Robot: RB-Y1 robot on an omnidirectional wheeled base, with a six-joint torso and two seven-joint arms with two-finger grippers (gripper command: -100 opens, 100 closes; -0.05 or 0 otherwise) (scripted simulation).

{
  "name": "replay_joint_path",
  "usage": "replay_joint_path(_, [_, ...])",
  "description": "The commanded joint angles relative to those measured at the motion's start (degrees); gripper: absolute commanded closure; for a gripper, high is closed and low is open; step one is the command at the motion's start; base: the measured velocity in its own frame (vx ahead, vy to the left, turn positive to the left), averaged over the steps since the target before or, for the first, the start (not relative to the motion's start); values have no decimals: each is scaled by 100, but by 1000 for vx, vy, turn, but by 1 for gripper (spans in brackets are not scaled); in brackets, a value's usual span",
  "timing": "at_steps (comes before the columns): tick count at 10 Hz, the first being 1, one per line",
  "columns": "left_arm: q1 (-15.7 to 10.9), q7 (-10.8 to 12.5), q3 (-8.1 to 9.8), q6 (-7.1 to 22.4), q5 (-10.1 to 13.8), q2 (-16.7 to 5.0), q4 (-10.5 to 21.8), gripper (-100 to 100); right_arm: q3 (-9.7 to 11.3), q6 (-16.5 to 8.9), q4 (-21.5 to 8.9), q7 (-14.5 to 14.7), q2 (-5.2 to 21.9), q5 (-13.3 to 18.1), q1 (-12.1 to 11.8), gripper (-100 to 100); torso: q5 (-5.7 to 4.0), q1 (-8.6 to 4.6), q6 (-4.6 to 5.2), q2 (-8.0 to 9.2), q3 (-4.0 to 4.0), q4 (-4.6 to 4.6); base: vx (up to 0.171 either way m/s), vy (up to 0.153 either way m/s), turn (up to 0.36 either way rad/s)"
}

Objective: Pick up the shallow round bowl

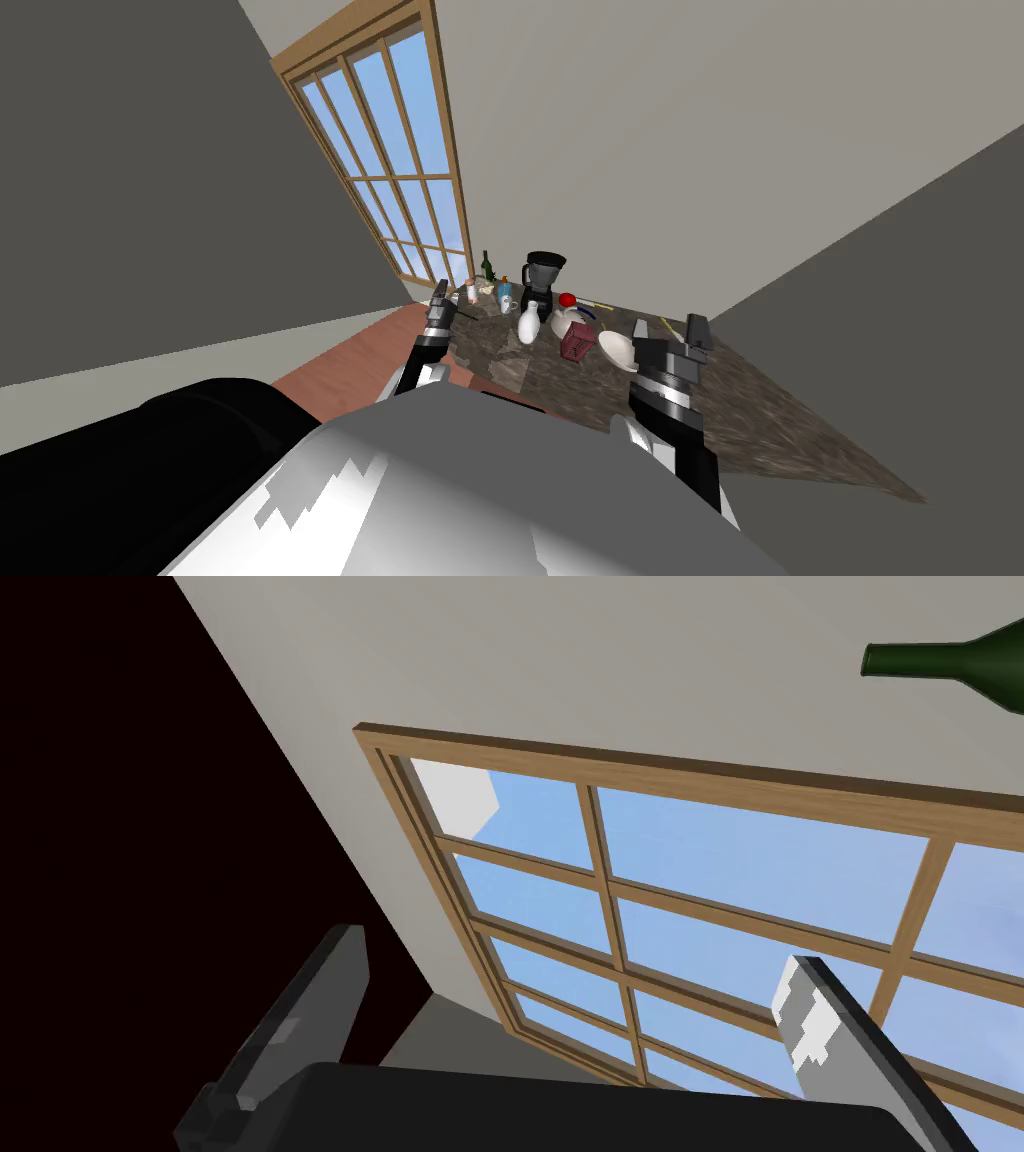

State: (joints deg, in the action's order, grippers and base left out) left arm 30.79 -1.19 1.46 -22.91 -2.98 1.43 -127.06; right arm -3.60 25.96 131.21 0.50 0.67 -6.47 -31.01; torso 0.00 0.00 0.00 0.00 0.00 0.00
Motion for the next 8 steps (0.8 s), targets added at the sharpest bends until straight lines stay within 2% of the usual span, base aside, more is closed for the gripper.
replay_joint_path(1, [0,0,0,0,0,0,0,0,21,80,-23,50,253,115,-143,-100,0,0,0,0,0,0,-35,-4,152])
replay_joint_path(4, [-1,0,0,0,0,0,0,0,71,247,-139,161,558,379,-488,-100,-2,-10,-1,31,18,7,-85,-21,161])
replay_joint_path(8, [-2,0,-1,0,0,0,0,0,171,507,-546,362,970,880,-1160,-100,1,4,-1,48,28,11,-120,13,201])
